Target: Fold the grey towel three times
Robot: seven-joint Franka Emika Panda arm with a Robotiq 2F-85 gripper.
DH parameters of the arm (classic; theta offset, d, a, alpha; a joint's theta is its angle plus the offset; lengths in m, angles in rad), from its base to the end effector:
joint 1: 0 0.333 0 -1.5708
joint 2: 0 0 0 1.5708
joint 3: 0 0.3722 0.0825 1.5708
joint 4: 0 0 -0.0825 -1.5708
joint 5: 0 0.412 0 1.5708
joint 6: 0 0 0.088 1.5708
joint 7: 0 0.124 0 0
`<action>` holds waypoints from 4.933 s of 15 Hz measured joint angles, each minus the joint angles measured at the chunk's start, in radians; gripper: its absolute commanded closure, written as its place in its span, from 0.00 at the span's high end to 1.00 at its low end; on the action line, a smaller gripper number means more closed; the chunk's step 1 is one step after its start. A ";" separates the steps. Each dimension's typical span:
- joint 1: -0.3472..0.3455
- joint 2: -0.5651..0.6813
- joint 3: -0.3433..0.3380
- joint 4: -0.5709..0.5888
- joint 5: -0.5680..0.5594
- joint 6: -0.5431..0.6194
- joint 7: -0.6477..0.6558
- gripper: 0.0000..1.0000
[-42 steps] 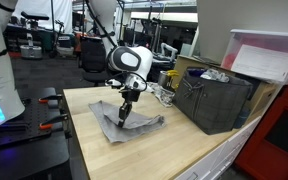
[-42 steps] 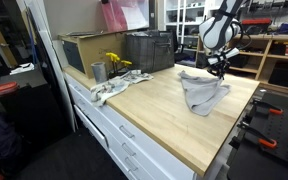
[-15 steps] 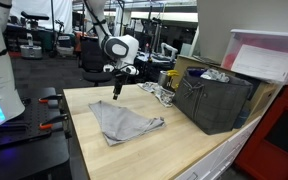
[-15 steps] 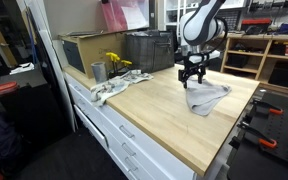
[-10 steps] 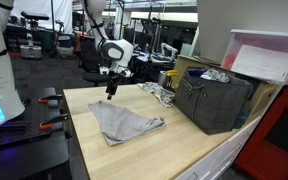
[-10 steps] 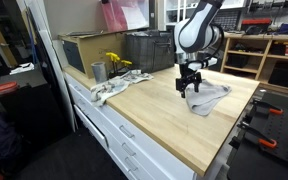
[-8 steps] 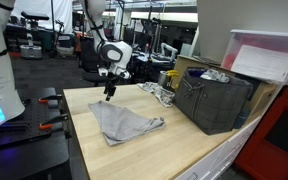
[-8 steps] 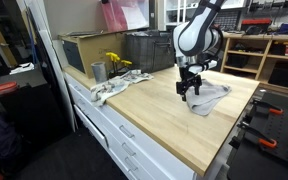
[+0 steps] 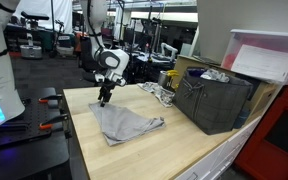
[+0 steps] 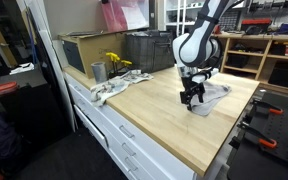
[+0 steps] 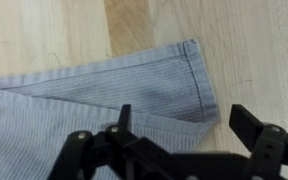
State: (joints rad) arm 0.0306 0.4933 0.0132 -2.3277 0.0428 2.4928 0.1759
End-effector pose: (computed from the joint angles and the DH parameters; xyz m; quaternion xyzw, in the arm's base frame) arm 0.4999 0.0227 0.1110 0.9829 -0.0843 -0.1638 0.0048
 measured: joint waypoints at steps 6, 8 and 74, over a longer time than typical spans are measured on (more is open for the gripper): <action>0.033 0.004 -0.002 -0.012 -0.010 0.000 0.001 0.66; 0.036 0.004 -0.003 -0.023 -0.010 0.000 0.003 0.49; 0.036 0.281 -0.385 0.734 -0.409 -0.268 0.480 1.00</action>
State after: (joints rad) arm 0.0665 0.7748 -0.3721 -1.5933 -0.3658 2.2247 0.6555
